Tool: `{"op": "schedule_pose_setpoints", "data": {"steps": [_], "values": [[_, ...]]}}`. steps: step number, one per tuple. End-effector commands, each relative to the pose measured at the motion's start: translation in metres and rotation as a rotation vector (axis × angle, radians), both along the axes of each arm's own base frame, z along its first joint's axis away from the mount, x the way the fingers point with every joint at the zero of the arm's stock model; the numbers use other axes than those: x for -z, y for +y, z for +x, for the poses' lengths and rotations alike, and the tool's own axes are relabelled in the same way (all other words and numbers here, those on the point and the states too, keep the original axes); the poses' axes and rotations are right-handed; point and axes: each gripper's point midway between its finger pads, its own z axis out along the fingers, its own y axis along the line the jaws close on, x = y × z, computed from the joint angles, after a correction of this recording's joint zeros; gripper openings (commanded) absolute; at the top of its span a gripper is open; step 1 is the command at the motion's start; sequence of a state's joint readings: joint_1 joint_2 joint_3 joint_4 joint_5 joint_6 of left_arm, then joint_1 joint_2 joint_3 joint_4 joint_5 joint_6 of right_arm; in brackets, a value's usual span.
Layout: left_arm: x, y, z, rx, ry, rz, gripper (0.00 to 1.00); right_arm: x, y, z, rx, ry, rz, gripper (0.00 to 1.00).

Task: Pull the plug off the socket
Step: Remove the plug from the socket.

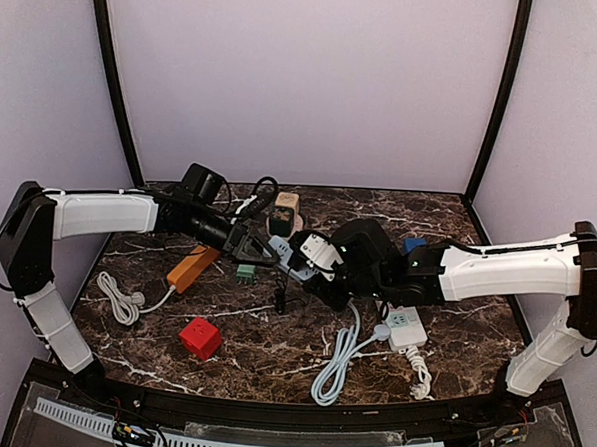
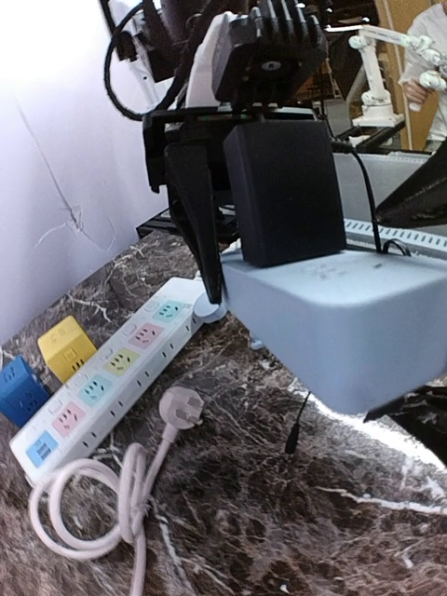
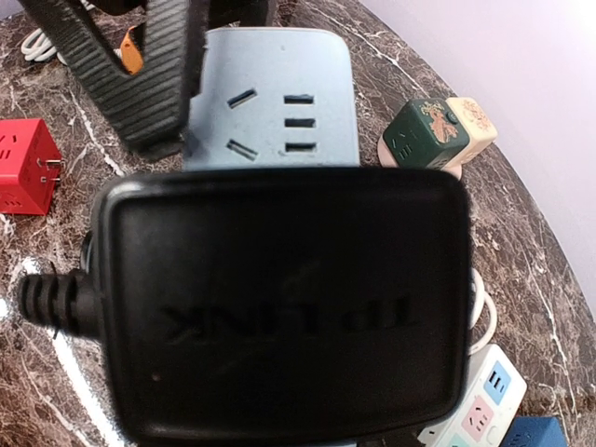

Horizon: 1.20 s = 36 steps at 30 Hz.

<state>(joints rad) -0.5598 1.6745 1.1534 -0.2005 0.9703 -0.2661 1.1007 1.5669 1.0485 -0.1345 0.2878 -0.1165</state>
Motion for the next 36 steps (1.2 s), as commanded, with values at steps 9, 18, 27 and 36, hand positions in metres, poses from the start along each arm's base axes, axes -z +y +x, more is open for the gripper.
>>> {"op": "schedule_pose_setpoints", "data": {"steps": [9, 18, 27, 36], "values": [[-0.008, -0.009, -0.009, 0.059, 0.034, -0.059, 0.43, -0.038, 0.019, -0.002, -0.050, -0.075, 0.102, 0.00], [-0.007, -0.009, -0.009, 0.060, 0.038, -0.060, 0.44, -0.036, 0.019, -0.005, -0.084, -0.093, 0.063, 0.00], [-0.008, -0.010, -0.009, 0.064, 0.037, -0.062, 0.07, -0.035, 0.012, 0.004, -0.013, -0.115, 0.060, 0.00], [-0.020, 0.003, 0.006, -0.059, -0.157, -0.025, 0.01, -0.035, -0.003, 0.007, 0.084, -0.072, 0.118, 0.68]]}}
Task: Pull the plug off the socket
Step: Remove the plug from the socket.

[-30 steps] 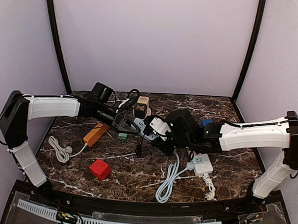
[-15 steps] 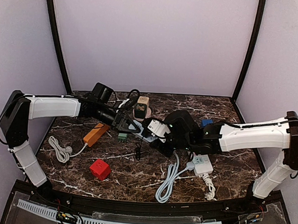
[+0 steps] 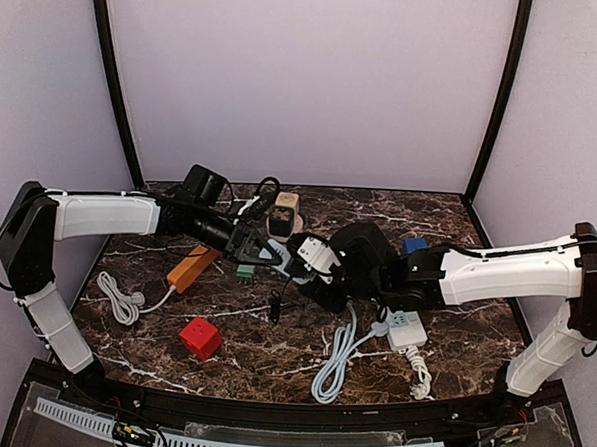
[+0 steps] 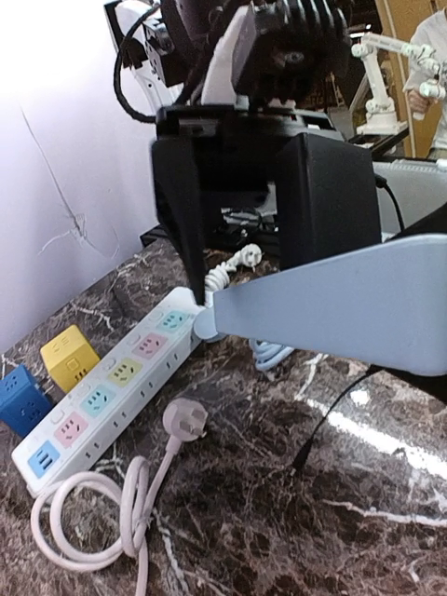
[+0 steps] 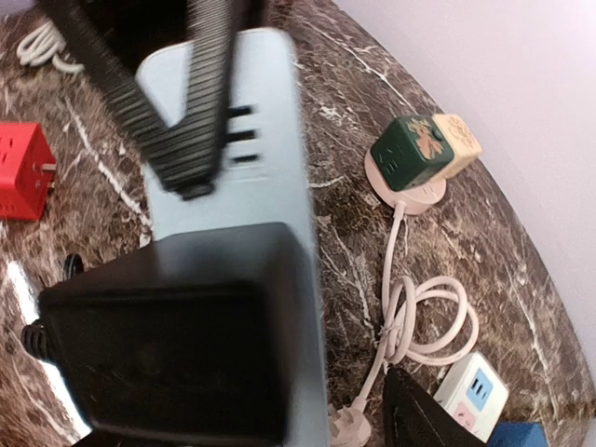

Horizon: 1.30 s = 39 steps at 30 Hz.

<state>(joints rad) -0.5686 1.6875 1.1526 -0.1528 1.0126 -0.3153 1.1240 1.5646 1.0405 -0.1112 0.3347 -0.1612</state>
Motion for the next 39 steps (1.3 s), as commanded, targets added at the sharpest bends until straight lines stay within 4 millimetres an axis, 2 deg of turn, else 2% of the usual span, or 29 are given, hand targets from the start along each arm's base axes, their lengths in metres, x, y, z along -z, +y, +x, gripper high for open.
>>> {"op": "schedule_pose_setpoints", "data": {"steps": [1, 2, 3, 4, 5, 10, 12, 14, 17, 21, 23, 25, 32, 39], "values": [[-0.028, 0.012, 0.013, -0.103, -0.242, -0.014, 0.01, -0.032, -0.007, 0.007, 0.098, -0.004, 0.156, 0.73], [-0.024, 0.016, 0.016, -0.141, -0.252, 0.004, 0.01, -0.032, -0.009, 0.006, 0.106, 0.008, 0.168, 0.76], [-0.031, 0.019, 0.018, -0.165, -0.284, -0.001, 0.01, -0.033, -0.011, 0.004, 0.114, 0.020, 0.183, 0.78], [-0.028, 0.024, 0.024, -0.206, -0.308, 0.029, 0.00, -0.035, -0.013, 0.002, 0.115, 0.028, 0.194, 0.79], [-0.032, 0.027, 0.026, -0.227, -0.334, 0.032, 0.00, -0.036, -0.015, 0.000, 0.126, 0.047, 0.218, 0.81], [-0.038, 0.043, 0.037, -0.342, -0.447, 0.072, 0.01, -0.057, -0.023, -0.002, 0.195, 0.116, 0.380, 0.86], [-0.038, 0.049, 0.041, -0.383, -0.470, 0.085, 0.01, -0.064, -0.020, 0.002, 0.250, 0.194, 0.486, 0.86], [-0.037, 0.052, 0.042, -0.407, -0.484, 0.096, 0.01, -0.073, -0.007, 0.004, 0.294, 0.299, 0.608, 0.86], [-0.035, 0.056, 0.046, -0.442, -0.502, 0.110, 0.00, -0.078, 0.014, 0.008, 0.349, 0.430, 0.718, 0.81], [-0.033, 0.060, 0.046, -0.463, -0.515, 0.128, 0.00, -0.081, 0.049, 0.005, 0.285, 0.545, 0.773, 0.74], [-0.033, 0.059, 0.046, -0.463, -0.508, 0.128, 0.01, -0.078, 0.058, 0.007, 0.277, 0.559, 0.777, 0.73], [-0.033, 0.058, 0.044, -0.459, -0.505, 0.126, 0.01, -0.067, 0.064, 0.011, 0.310, 0.590, 0.773, 0.69], [-0.034, 0.057, 0.042, -0.456, -0.507, 0.124, 0.01, -0.050, 0.067, 0.022, 0.393, 0.605, 0.780, 0.60], [-0.033, 0.056, 0.041, -0.450, -0.505, 0.123, 0.00, -0.049, 0.069, 0.035, 0.442, 0.577, 0.795, 0.43]]}}
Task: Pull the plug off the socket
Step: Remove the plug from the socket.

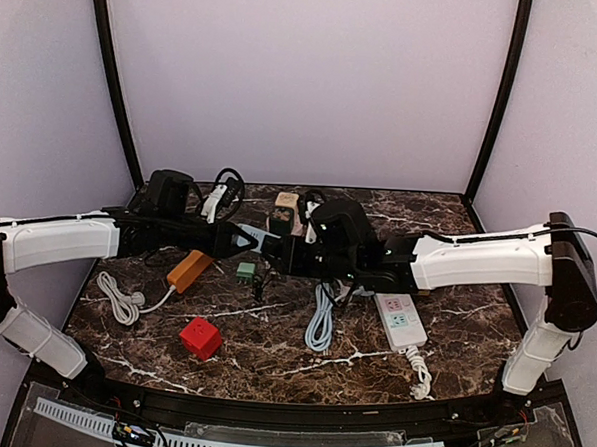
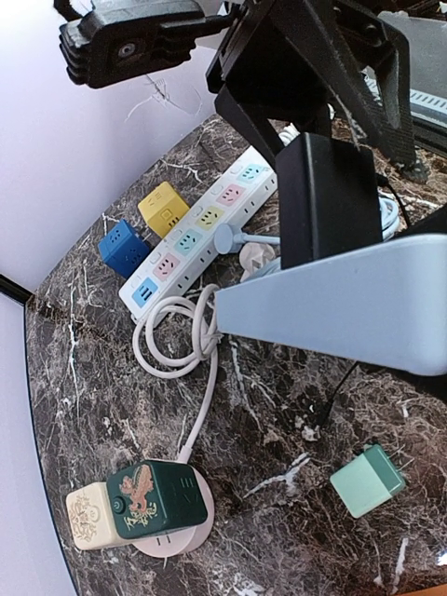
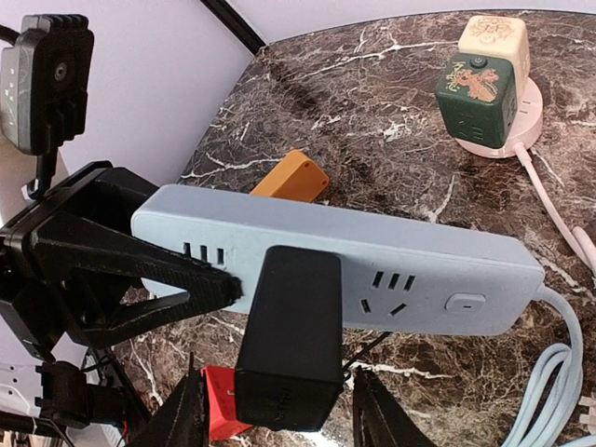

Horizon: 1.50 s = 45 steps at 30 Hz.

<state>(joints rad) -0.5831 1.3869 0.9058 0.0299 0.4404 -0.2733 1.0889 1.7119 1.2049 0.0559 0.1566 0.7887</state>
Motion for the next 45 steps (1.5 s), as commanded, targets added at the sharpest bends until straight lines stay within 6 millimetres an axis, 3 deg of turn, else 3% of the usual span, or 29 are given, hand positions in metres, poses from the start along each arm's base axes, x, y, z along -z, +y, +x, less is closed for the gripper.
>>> {"op": "schedule_pose_setpoints", "data": {"steps": [1, 9, 16, 20, 28, 38, 45], "values": [[-0.025, 0.000, 0.003, -0.014, -0.092, -0.041, 0.01, -0.014, 0.002, 0.017, 0.071, -0.020, 0.041, 0.41], [-0.025, -0.001, 0.001, -0.008, -0.100, -0.034, 0.01, -0.013, 0.006, 0.026, 0.095, -0.024, 0.041, 0.35], [-0.028, 0.001, 0.001, -0.016, -0.123, -0.026, 0.01, -0.005, 0.006, 0.030, 0.108, -0.009, 0.011, 0.18], [-0.029, 0.001, 0.001, -0.014, -0.131, -0.021, 0.01, 0.000, 0.003, 0.032, 0.117, -0.007, 0.000, 0.00], [-0.039, -0.004, -0.006, 0.050, -0.156, -0.031, 0.01, 0.001, -0.009, 0.035, 0.106, -0.060, -0.029, 0.00], [-0.036, -0.007, -0.006, 0.063, -0.141, -0.032, 0.00, -0.012, -0.007, 0.033, 0.056, -0.133, -0.014, 0.00], [-0.026, 0.007, 0.002, -0.034, -0.190, 0.045, 0.01, -0.022, -0.013, 0.040, 0.180, -0.099, -0.004, 0.00]]}}
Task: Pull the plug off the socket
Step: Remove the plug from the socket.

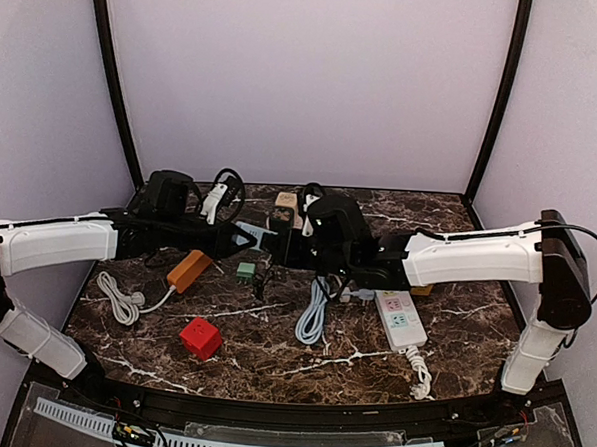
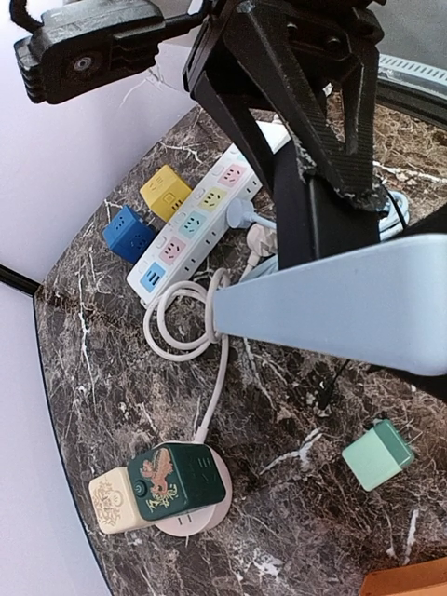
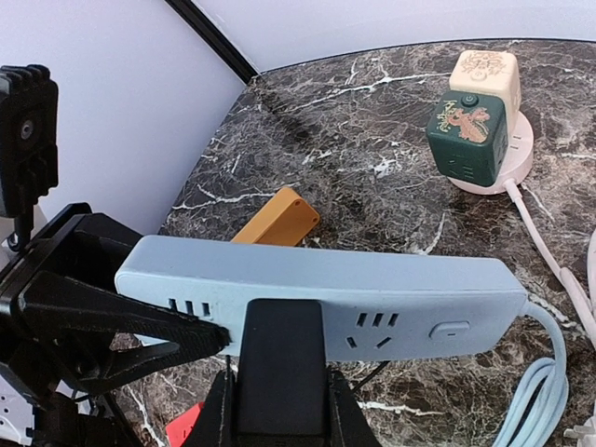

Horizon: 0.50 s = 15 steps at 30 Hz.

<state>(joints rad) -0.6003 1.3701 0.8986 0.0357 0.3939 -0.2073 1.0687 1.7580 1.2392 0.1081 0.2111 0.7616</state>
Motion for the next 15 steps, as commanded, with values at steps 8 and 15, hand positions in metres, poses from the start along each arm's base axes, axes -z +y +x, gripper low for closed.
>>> {"op": "schedule_pose_setpoints", "data": {"steps": [8, 15], "values": [[-0.005, 0.010, 0.003, -0.076, -0.153, 0.171, 0.01, -0.037, -0.011, 0.021, 0.180, -0.060, 0.019, 0.00], [0.001, 0.012, 0.006, -0.081, -0.147, 0.214, 0.01, -0.039, -0.011, 0.022, 0.184, -0.071, 0.017, 0.00]]}}
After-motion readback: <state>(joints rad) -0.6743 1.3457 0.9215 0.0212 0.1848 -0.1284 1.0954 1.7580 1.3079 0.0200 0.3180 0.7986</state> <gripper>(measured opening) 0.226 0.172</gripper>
